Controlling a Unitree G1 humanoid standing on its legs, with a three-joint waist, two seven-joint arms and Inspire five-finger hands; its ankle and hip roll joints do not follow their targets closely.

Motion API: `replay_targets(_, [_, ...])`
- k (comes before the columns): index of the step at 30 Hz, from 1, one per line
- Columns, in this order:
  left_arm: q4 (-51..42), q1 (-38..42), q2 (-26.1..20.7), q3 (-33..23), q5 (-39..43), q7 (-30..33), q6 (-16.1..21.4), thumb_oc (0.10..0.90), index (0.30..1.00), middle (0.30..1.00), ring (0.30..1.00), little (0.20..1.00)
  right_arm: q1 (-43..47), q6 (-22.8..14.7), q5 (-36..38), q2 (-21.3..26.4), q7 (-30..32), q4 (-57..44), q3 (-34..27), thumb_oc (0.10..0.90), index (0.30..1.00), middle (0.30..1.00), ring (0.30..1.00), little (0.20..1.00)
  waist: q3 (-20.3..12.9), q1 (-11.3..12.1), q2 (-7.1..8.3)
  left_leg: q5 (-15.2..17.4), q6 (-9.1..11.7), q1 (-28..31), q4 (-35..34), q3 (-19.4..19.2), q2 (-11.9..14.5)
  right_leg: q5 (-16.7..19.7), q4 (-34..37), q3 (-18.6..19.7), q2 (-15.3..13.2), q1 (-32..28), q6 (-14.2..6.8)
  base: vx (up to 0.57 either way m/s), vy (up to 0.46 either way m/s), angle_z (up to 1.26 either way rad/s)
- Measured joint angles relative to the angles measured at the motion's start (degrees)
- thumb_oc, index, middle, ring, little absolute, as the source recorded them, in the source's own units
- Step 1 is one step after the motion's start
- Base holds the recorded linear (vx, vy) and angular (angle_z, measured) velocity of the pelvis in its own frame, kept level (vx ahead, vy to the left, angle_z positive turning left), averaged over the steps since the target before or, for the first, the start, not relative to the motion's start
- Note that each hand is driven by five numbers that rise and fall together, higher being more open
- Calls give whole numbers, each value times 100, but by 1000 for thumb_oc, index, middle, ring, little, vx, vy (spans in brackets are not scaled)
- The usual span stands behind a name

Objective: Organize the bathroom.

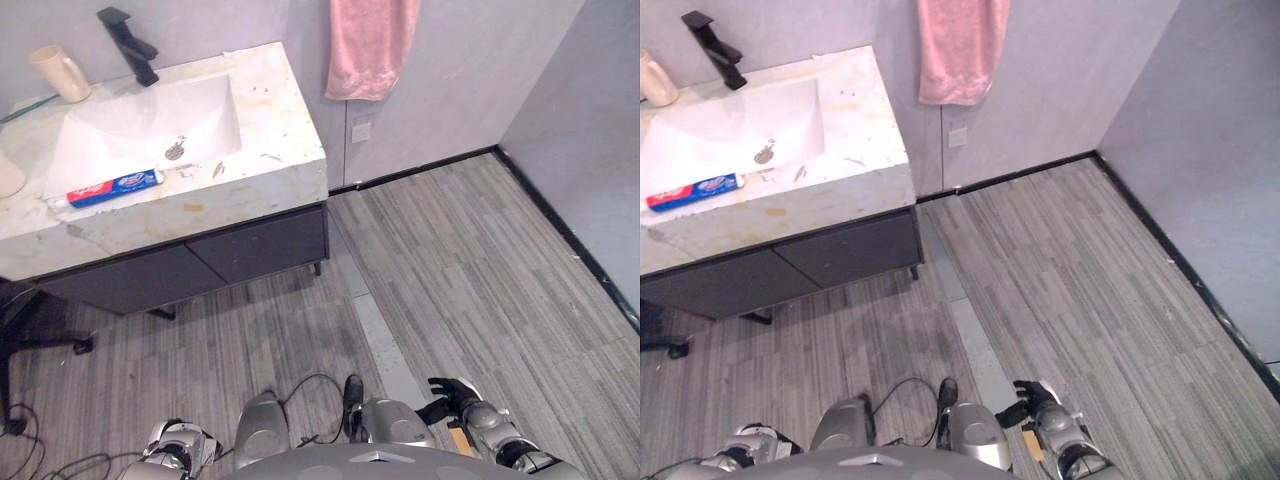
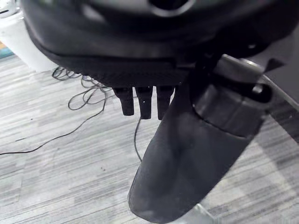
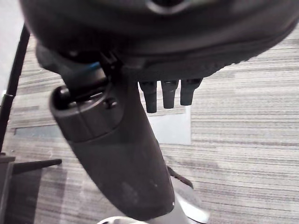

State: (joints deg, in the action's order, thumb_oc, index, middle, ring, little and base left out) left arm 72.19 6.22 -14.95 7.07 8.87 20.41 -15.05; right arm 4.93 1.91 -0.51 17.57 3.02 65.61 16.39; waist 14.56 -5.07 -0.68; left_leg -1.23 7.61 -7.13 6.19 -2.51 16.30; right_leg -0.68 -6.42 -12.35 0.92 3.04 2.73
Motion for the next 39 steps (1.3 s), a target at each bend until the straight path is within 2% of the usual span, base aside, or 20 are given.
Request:
replay_targets(3, [-36,253,9,21,-6,-105,16,800,900,900,900,900,-5,20,140,63,56,116,11,800,900,900,900,900,58,19,15,-128,28,-45,275,217,89,-199,-436,8,-104,204,-106,81,297,-6])
replay_targets(6, [-81,390,64,57,-28,-122,46,800,900,900,900,900,19,11,147,257,145,100,-8,800,900,900,900,900,86,-130,-211,-135,16,125,444,-291,-41,-319,-706,0,-217,331,-235,97,231,9])
replay_targets(8, [-131,569,34,147,-25,-100,48,800,900,900,900,900,-16,16,138,345,158,-63,-15,800,900,900,900,900,137,-190,-253,-28,72,382,112,-656,-250,-508,-1135,17,-469,490,-414,81,151,22])
replay_targets(11, [-414,538,-32,130,12,8,34,800,900,900,900,900,-71,4,121,315,123,-345,-10,800,900,900,900,900,202,-129,-126,108,-122,429,240,-954,-775,-486,-1262,316,-1019,578,-790,93,178,-7])
replay_targets(16, [-344,248,-302,-94,226,232,-117,800,900,900,900,900,43,58,-60,234,98,-341,-21,800,900,900,900,900,243,-65,-84,587,-370,362,823,-1040,-925,-129,-626,466,-1143,190,-1035,129,166,-16])
replay_targets(18, [-252,208,-414,-161,225,283,-167,800,900,900,900,900,-3,36,-141,219,92,-313,-27,800,900,900,900,900,205,35,32,767,-448,349,930,-1128,-1056,115,-425,471,-1149,164,-1046,99,108,-33])
replay_targets(19, [-203,207,-427,-256,226,283,-174,800,900,900,900,900,38,14,-149,220,80,-283,-35,800,900,900,900,900,210,83,51,896,-577,333,952,-956,-1139,240,-483,538,-1134,238,-966,114,-15,-82])
replay_targets(20, [-168,115,-455,-403,226,291,-272,800,900,900,900,900,122,-6,-154,225,45,-283,-37,800,900,900,900,900,216,244,44,1145,-677,316,992,-1004,-1027,440,-1585,613,-1167,1023,-824,200,-146,-72])
replay_targets(21, [-172,24,-453,-375,230,317,-279,800,900,900,900,900,118,-7,-155,223,11,-366,-19,800,900,900,900,900,208,189,30,1154,-709,353,1041,-1077,-957,500,-2043,629,-1231,1275,-818,248,-228,-48])
replay_targets(22, [-184,-38,-458,-349,236,337,-273,800,900,900,900,900,7,-19,-155,218,-18,-363,-3,800,900,900,900,900,165,149,32,1182,-703,365,1040,-1115,-982,413,-1979,643,-1384,1331,-898,254,-252,1])
replay_targets(23, [-177,-76,-471,-354,246,344,-253,800,900,900,900,900,-49,-14,-168,198,-50,-324,-3,800,900,900,900,900,96,167,151,1253,-567,373,994,-1129,-1066,393,-1493,675,-1508,1353,-1019,203,-230,-3])
replay_targets(24, [-133,-97,-504,-356,249,346,-230,800,900,900,900,900,-53,-14,-258,138,-84,-249,-5,800,900,900,900,900,23,195,279,1245,-551,368,892,-1109,-1171,406,-531,819,-1579,1259,-1186,125,-263,-9])
replay_targets(25, [-59,-143,-541,-359,250,343,-225,800,900,900,900,900,-47,-15,-348,84,-108,-225,-16,800,900,900,900,900,8,195,354,1183,-607,327,874,-1047,-1246,426,22,920,-1591,1142,-1248,64,-258,32])
replay_targets(26, [-98,-79,-591,-335,234,337,-165,800,900,900,900,900,-122,49,-350,-55,-141,-229,17,800,900,900,900,900,53,132,380,1055,-618,72,1009,-469,-1249,270,-59,1127,-1335,1153,-1276,27,-228,105])
replay_targets(27, [-197,-7,-595,-274,229,329,-95,800,900,900,900,900,-250,78,-351,-81,-210,-252,147,800,900,900,900,900,39,-7,360,1140,-656,-133,1063,-170,-1270,180,-602,1147,-1132,1146,-1153,44,-176,154])
replay_targets(28, [-347,94,-574,-218,235,294,-92,800,900,900,900,900,-352,154,-343,-78,-260,-284,163,800,900,900,900,900,51,-16,369,932,-664,-219,1024,-92,-1324,95,-790,1096,-1032,1076,-1096,59,-142,157])
replay_targets(29, [-443,196,-520,-113,237,264,-64,800,900,900,900,900,-378,172,-327,-31,-258,-273,161,800,900,900,900,900,107,-8,386,703,-566,-291,1044,-121,-1323,136,-711,1145,-921,875,-1101,70,-120,112])
replay_targets(31, [-467,318,-315,109,239,202,-24,800,900,900,900,900,-137,159,-274,175,-230,-215,100,800,900,900,900,900,372,15,29,629,-500,-277,1001,-31,-1215,138,-766,1047,-877,816,-1006,73,-62,52])
replay_targets(34, [-459,224,-170,102,252,160,-134,800,900,900,900,900,94,100,-99,342,-158,-343,-29,800,900,900,900,900,445,-122,-204,556,-572,-161,782,-93,-1103,93,-762,891,-835,772,-934,104,9,16])
replay_targets(39, [-295,217,-165,-54,387,137,-4,800,900,900,900,900,160,47,-112,337,-123,-338,-66,800,900,900,900,900,488,-157,-88,489,-501,231,371,-217,-1058,-9,-734,902,-793,566,-839,113,45,1])
